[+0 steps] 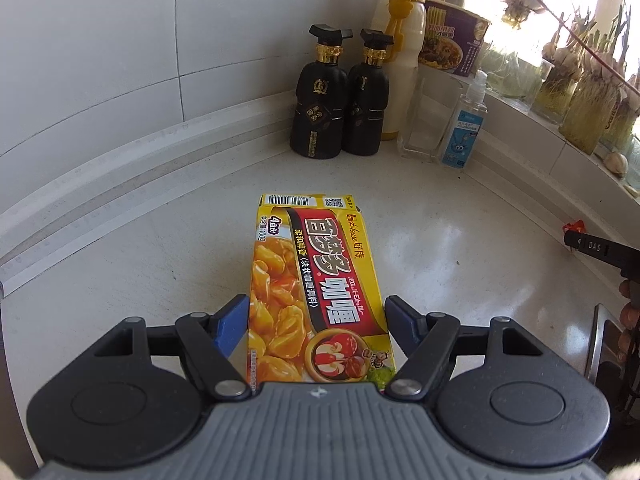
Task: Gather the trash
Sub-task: 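Close left tool on the yellow curry box while right tool grasps the red wrapper, then carry the curry box and red wrapper off the counter down over the bin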
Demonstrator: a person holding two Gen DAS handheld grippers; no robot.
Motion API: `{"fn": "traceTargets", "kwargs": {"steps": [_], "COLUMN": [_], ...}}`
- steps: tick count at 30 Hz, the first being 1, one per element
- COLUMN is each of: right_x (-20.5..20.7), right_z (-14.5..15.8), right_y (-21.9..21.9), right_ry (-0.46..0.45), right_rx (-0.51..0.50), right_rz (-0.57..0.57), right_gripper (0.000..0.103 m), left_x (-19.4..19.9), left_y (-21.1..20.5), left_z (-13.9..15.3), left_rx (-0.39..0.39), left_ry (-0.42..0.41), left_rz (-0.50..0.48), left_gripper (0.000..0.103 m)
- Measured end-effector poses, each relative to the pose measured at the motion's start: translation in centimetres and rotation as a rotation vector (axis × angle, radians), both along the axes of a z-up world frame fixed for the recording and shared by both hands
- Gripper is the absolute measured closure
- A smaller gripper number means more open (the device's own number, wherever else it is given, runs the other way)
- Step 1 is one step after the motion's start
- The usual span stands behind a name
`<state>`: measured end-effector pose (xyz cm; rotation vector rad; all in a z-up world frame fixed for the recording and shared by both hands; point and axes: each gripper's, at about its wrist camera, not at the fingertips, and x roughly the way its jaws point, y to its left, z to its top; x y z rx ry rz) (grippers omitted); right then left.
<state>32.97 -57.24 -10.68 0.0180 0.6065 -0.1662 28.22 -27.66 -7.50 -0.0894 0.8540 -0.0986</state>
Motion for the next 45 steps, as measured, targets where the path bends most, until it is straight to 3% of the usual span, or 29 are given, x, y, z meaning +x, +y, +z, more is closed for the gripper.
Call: {"fn": "traceTargets", "kwargs": {"steps": [13,45], "right_x": [-2.9,-9.1], "right_z": [3.1,6.2], "right_y": [2.4,19.4], "right_ry": [-0.029,-0.012], "right_rx": [0.033,-0.016], "right_rz": [0.04,0.375], "right_gripper": [0.095,0.095], "left_x": [-1.9,-9.9], "left_y": [2.0,14.0], "left_z": [1.9,3.9], "left_rx": [-0.003,-0.013], "left_ry": [-0.029,-0.06], "left_rz": [0.03,0.245], "left_gripper": [0.033,0.033]}}
